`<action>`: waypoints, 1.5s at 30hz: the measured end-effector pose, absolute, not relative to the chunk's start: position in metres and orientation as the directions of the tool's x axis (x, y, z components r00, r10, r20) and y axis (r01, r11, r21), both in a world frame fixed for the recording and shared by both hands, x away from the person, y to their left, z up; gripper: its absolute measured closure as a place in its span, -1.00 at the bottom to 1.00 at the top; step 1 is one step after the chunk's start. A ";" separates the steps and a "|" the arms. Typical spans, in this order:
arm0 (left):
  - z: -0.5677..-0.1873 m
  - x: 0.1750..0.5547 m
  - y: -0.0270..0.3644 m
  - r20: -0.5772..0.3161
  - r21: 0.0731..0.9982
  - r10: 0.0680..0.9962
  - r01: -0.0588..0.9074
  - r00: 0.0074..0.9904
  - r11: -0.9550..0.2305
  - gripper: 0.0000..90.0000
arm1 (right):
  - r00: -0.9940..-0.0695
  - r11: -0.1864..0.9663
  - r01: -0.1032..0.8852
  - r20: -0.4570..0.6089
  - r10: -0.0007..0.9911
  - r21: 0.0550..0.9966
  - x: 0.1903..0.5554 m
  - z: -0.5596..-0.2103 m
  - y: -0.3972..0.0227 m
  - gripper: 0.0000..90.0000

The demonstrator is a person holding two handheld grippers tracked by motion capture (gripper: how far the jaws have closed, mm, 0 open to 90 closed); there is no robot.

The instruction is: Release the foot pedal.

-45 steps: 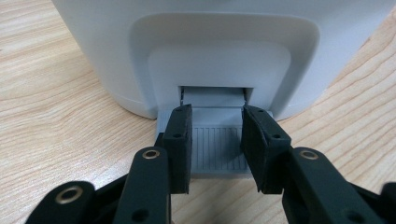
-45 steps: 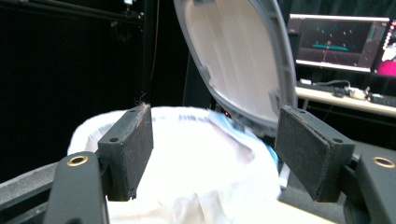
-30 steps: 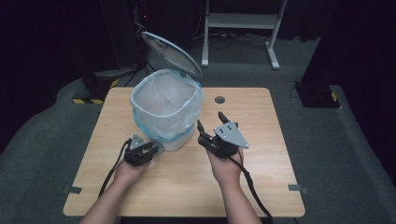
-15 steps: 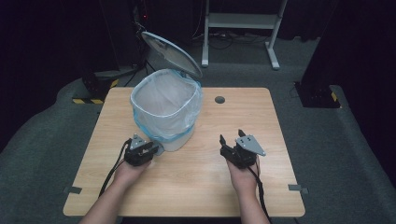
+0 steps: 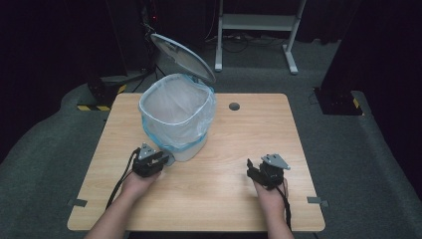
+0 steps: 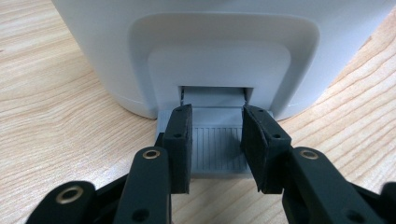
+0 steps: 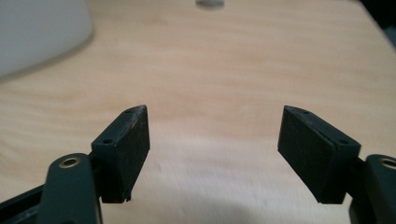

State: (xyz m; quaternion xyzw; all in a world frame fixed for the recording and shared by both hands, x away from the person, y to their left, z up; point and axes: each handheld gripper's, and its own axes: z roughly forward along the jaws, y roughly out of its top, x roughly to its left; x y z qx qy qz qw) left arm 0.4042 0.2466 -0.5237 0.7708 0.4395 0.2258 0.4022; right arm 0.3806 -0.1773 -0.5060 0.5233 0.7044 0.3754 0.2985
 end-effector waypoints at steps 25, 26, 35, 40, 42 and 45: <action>-0.524 0.355 0.273 0.001 0.811 0.888 0.518 0.461 -0.270 -0.16 | -0.247 0.182 0.674 -0.015 0.969 0.716 0.373 -0.525 -0.193 -0.62; -0.525 0.349 0.277 0.005 0.801 0.889 0.531 0.457 -0.278 -0.23 | -0.240 0.178 0.676 -0.016 0.971 0.715 0.373 -0.525 -0.192 -0.63; -0.526 0.322 0.307 0.030 0.790 0.899 0.540 0.437 -0.289 -0.31 | -0.236 0.176 0.678 -0.016 0.972 0.714 0.373 -0.525 -0.192 -0.64; -0.528 0.329 0.309 -0.029 0.765 0.884 0.579 0.467 -0.282 -0.29 | -0.239 0.180 0.678 -0.017 0.971 0.713 0.372 -0.525 -0.191 -0.67; -0.528 0.330 0.305 -0.010 0.758 0.883 0.579 0.469 -0.300 -0.28 | -0.244 0.182 0.675 -0.017 0.970 0.715 0.370 -0.525 -0.191 -0.63; -0.528 0.329 0.301 0.020 0.760 0.880 0.565 0.475 -0.322 -0.23 | -0.246 0.184 0.672 -0.018 0.969 0.718 0.365 -0.525 -0.189 -0.56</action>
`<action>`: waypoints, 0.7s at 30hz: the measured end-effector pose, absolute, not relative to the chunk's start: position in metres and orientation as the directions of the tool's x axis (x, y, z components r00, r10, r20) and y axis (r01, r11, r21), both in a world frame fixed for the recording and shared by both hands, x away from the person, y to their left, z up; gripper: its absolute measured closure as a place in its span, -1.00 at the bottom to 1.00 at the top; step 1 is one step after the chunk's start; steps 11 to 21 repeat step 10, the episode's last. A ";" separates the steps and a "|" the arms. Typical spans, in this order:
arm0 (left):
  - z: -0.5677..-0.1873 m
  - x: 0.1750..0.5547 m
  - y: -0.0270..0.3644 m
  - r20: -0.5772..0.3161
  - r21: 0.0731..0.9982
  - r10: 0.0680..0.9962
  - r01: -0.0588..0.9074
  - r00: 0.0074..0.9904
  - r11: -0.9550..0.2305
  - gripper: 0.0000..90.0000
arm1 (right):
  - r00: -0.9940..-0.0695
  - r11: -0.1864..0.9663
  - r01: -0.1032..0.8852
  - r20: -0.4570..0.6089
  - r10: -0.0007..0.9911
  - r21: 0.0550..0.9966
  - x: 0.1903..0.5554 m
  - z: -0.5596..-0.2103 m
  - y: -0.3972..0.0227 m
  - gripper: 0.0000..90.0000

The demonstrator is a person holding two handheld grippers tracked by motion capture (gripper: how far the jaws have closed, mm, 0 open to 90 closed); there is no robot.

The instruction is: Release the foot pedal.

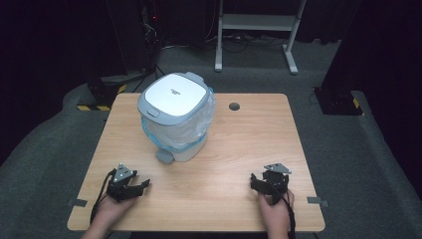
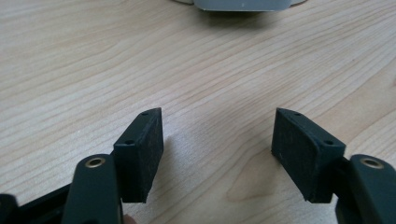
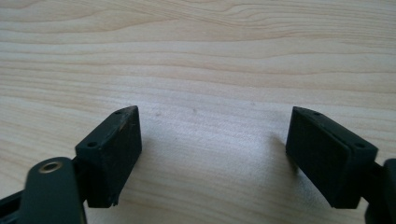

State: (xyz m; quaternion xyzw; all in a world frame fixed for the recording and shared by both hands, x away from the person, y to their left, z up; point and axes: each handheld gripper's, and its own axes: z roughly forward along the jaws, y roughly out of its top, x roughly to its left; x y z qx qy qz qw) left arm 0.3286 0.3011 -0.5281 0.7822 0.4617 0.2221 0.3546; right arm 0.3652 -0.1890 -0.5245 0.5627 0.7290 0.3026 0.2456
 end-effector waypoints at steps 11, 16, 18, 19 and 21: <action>-0.528 0.329 0.302 0.002 0.758 0.868 0.566 0.496 -0.325 -0.22 | -0.254 0.192 0.666 -0.023 0.967 0.721 0.362 -0.525 -0.187 -0.55; -0.528 0.329 0.302 0.002 0.758 0.868 0.566 0.496 -0.325 -0.22 | -0.254 0.192 0.666 -0.023 0.967 0.721 0.362 -0.525 -0.187 -0.55; -0.528 0.329 0.302 0.002 0.758 0.868 0.566 0.496 -0.325 -0.22 | -0.254 0.192 0.666 -0.023 0.967 0.721 0.362 -0.525 -0.187 -0.55; -0.528 0.329 0.302 0.002 0.758 0.868 0.566 0.496 -0.325 -0.22 | -0.254 0.192 0.666 -0.023 0.967 0.721 0.362 -0.525 -0.187 -0.55; -0.528 0.329 0.302 0.002 0.758 0.868 0.566 0.496 -0.325 -0.22 | -0.254 0.192 0.666 -0.023 0.967 0.721 0.362 -0.525 -0.187 -0.55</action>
